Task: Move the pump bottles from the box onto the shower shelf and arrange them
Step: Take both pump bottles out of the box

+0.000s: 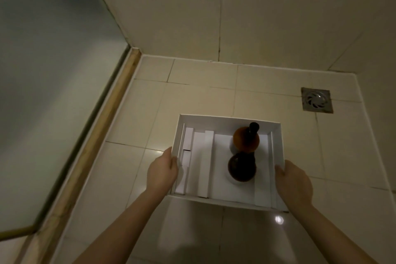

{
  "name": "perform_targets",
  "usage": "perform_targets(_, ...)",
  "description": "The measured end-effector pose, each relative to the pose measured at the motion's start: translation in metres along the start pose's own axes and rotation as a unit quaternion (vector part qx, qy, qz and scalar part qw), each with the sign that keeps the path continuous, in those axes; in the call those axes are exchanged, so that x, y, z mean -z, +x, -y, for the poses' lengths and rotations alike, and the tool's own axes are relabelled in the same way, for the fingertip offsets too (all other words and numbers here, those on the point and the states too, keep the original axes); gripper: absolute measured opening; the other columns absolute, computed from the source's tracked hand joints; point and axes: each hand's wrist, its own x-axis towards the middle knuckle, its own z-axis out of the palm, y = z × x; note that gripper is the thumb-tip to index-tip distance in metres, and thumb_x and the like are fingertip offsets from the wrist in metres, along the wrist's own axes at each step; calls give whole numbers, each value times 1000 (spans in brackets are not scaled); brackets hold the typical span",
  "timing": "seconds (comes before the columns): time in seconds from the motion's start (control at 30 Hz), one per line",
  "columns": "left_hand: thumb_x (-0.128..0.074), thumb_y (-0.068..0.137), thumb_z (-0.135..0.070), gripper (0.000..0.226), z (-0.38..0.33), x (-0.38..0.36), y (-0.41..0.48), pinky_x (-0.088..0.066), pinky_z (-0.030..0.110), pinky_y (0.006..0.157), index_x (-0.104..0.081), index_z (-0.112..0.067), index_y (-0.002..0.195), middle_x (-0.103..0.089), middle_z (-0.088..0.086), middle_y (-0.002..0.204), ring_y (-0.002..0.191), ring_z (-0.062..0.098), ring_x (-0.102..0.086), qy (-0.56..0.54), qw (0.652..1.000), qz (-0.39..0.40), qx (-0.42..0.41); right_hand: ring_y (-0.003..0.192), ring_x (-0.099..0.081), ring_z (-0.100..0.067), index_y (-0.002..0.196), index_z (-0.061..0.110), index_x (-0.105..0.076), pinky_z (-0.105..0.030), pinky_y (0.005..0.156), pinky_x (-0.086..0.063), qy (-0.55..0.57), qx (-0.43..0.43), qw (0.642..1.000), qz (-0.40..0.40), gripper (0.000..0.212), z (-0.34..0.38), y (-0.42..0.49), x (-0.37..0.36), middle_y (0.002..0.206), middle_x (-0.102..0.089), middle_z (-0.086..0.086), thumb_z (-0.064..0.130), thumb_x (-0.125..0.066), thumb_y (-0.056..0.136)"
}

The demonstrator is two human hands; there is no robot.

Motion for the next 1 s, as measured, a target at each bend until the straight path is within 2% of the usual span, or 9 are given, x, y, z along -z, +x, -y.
perform_targets(0.2,-44,88,-15,20,1,-3,2,-45,37,65,-54,-10,104,-67,15,88,82,37,-61,6,1000,-5,13,51,-39,-12,71,14,-47,-20,46,-23,6,-5,1000,13,23,-4,0,0,65,-52,-3,20,-46,94)
perform_targets(0.3,-43,88,-19,21,-3,0,1,-46,37,66,-52,-11,105,-66,14,90,85,36,-61,8,999,16,35,61,-49,-17,92,13,-55,-22,50,-32,20,-2,999,35,13,-2,-2,3,87,-64,-7,23,-48,92)
perform_targets(0.4,-49,86,-27,38,-15,7,-4,-46,32,74,-49,-17,122,-65,3,110,100,25,-61,-10,998,-55,-3,101,-59,-22,128,20,-46,-33,79,-52,54,59,995,-57,50,4,-15,7,117,-59,-4,26,-65,83)
perform_targets(0.5,-56,82,-17,47,-41,7,1,-39,24,91,-45,-19,128,-57,2,124,114,18,-51,-10,983,-120,-138,118,-49,-17,134,25,-39,-32,95,-42,99,141,983,-57,69,19,-33,5,130,-50,1,24,-73,74)
perform_targets(0.57,-57,83,-17,49,-66,1,11,-35,20,95,-44,-23,130,-55,-1,128,118,14,-49,-36,982,-58,-178,124,-45,-17,134,26,-40,-38,105,-34,82,153,985,-11,71,25,-38,-2,132,-50,3,28,-74,72)
perform_targets(0.67,-61,83,-25,53,-106,-19,28,-39,24,100,-43,-21,133,-53,0,133,122,13,-48,-84,971,90,-205,139,-29,-19,138,26,-36,-47,118,-7,-34,186,982,-6,75,31,-39,-8,143,-41,4,46,-67,72)
perform_targets(0.7,-64,81,-29,58,-117,-26,34,-39,26,98,-42,-21,134,-52,1,134,122,15,-48,-81,969,127,-198,139,-30,-18,137,26,-36,-47,119,-8,-35,188,982,-4,78,32,-40,-10,143,-41,4,51,-67,70)
perform_targets(0.83,-74,67,-45,79,-149,-49,48,-43,33,95,-40,-19,134,-52,4,132,120,21,-50,-143,952,253,-93,128,-43,-13,137,33,-31,-40,104,-44,99,111,987,69,93,43,-47,-20,139,-42,10,53,-77,59)
perform_targets(1.0,-82,59,-36,83,-160,-70,50,-46,35,92,-40,-18,129,-52,6,127,116,25,-50,-116,957,252,-87,127,-45,-13,141,27,-26,-30,103,-44,90,106,988,66,95,45,-47,-38,141,-39,7,48,-78,64)
